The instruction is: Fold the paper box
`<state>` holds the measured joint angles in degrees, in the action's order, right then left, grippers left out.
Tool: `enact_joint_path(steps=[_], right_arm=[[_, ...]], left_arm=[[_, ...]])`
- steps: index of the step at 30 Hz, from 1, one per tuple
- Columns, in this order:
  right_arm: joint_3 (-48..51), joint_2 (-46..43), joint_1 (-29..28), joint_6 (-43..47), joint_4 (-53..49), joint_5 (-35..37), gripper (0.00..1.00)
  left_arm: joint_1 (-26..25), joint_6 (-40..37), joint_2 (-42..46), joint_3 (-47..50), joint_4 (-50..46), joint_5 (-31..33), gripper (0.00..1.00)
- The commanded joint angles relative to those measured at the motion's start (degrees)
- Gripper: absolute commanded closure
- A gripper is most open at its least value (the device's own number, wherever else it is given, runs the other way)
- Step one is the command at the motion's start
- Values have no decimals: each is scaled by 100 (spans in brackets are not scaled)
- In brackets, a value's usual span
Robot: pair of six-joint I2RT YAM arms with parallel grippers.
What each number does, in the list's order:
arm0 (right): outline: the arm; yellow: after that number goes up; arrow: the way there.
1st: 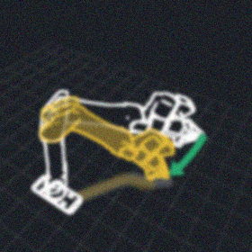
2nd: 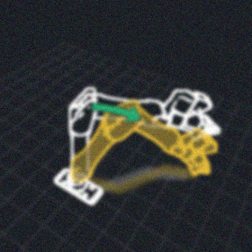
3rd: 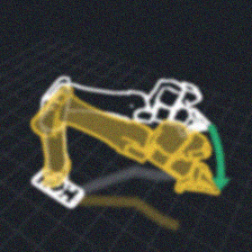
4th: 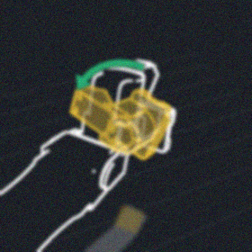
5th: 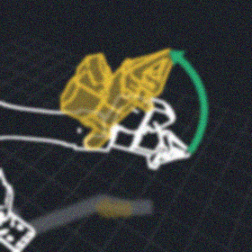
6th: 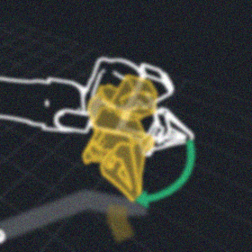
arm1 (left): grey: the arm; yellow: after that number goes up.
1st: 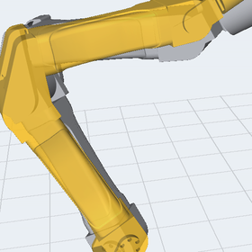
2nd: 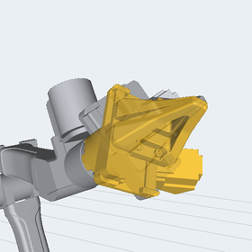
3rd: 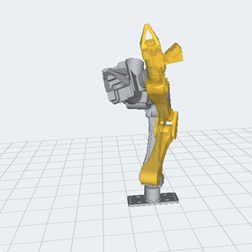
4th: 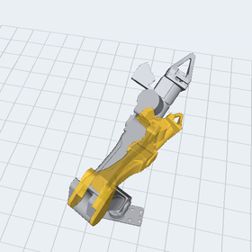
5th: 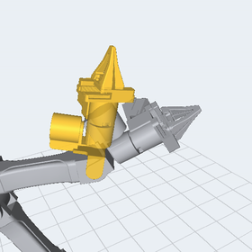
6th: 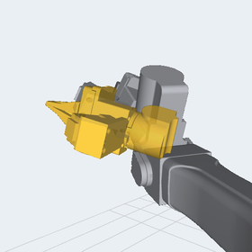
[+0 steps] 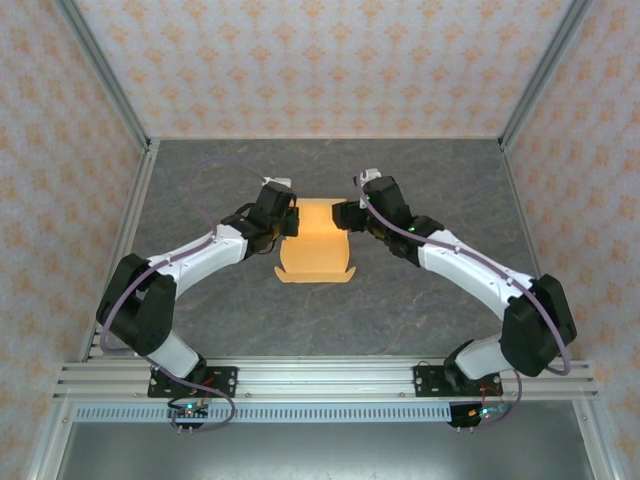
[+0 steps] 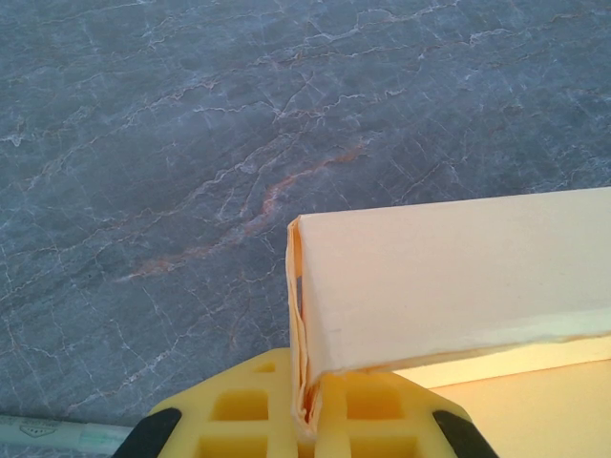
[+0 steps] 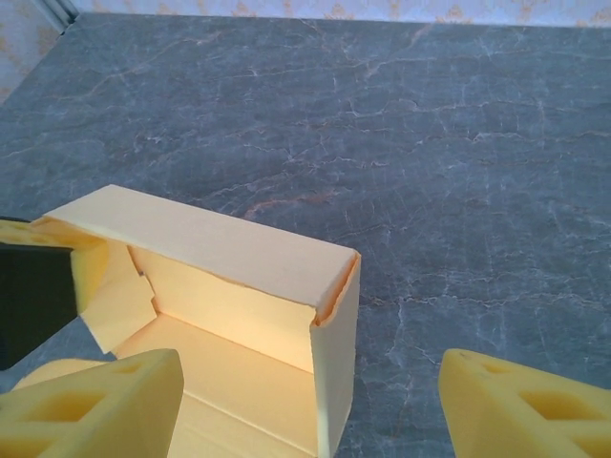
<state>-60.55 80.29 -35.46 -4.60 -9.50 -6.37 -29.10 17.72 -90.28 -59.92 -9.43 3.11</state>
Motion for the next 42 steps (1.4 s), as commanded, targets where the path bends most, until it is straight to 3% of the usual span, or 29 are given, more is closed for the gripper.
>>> enact_joint_path(steps=[1,6,12,17,20,26,34,42], right_arm=[[-4,-284,118,424,-378,-161,29],[-70,-426,498,385,-575,-179,29],[-258,-410,732,340,-1031,311,29],[-341,-252,785,453,-1105,-838,29],[-333,-134,786,367,-965,-1284,29],[-499,78,782,333,-1081,-1157,30],[-764,281,783,275,-1443,-494,31],[-702,428,786,258,-1424,-418,32]], left_arm=[[54,-246,85,127,223,-169,100],[55,-576,204,310,548,-391,100],[45,-783,-24,-39,-35,-483,100],[27,-930,-20,69,2,-977,100],[14,-1082,48,287,307,-914,100],[-25,-1337,135,710,1175,-616,100],[-140,-1536,-475,164,499,-321,100],[-213,-1424,-951,-256,85,197,100]])
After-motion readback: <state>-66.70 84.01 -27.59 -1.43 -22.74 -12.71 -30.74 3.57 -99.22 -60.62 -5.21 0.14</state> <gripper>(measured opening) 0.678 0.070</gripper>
